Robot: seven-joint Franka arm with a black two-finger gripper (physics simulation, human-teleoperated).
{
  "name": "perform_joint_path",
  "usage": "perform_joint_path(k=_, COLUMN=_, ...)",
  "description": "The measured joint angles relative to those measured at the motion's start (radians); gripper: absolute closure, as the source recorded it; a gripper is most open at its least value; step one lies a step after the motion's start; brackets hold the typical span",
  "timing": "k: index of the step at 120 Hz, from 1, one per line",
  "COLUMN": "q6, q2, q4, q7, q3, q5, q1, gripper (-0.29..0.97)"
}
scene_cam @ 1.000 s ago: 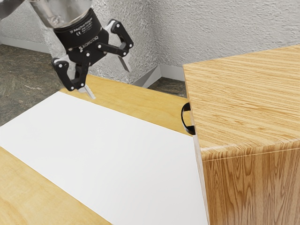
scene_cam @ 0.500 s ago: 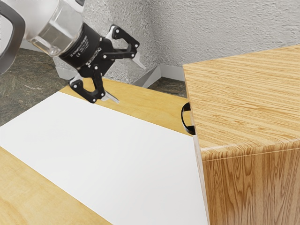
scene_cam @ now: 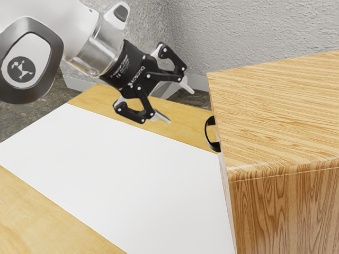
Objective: Pull the drawer handle with one arm to open the drawer
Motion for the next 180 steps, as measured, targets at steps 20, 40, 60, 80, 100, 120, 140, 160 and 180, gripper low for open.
perform_joint_path(k=20, q6=0.03, q2=0.017, q4=-0.006, q7=0.022, q3=0.013, q5=0.0, q1=-0.043, gripper=0.26)
perform_joint_path(k=40, q6=0.044, q2=0.023, q4=-0.028, q7=0.038, q3=0.015, q5=-0.004, q1=-0.054, gripper=0.28)
perform_joint_path(k=60, q6=0.057, q2=0.031, q4=-0.046, q7=0.043, q3=0.016, q5=-0.005, q1=-0.054, gripper=0.3)
perform_joint_path(k=80, q6=0.065, q2=0.039, q4=-0.048, q7=0.046, q3=0.016, q5=-0.004, q1=-0.054, gripper=0.31)
perform_joint_path(k=100, q6=0.07, q2=0.042, q4=-0.055, q7=0.047, q3=0.016, q5=-0.003, q1=-0.054, gripper=0.32)
perform_joint_path(k=120, q6=0.072, q2=0.04, q4=-0.056, q7=0.047, q3=0.016, q5=-0.004, q1=-0.055, gripper=0.33)
perform_joint_path(k=140, q6=0.072, q2=0.036, q4=-0.063, q7=0.048, q3=0.016, q5=-0.004, q1=-0.057, gripper=0.33)
perform_joint_path(k=160, q6=0.072, q2=0.03, q4=-0.08, q7=0.049, q3=0.016, q5=-0.005, q1=-0.056, gripper=0.34)
perform_joint_path(k=180, q6=0.072, q2=0.024, q4=-0.093, q7=0.05, q3=0.016, q5=-0.005, q1=-0.056, gripper=0.34)
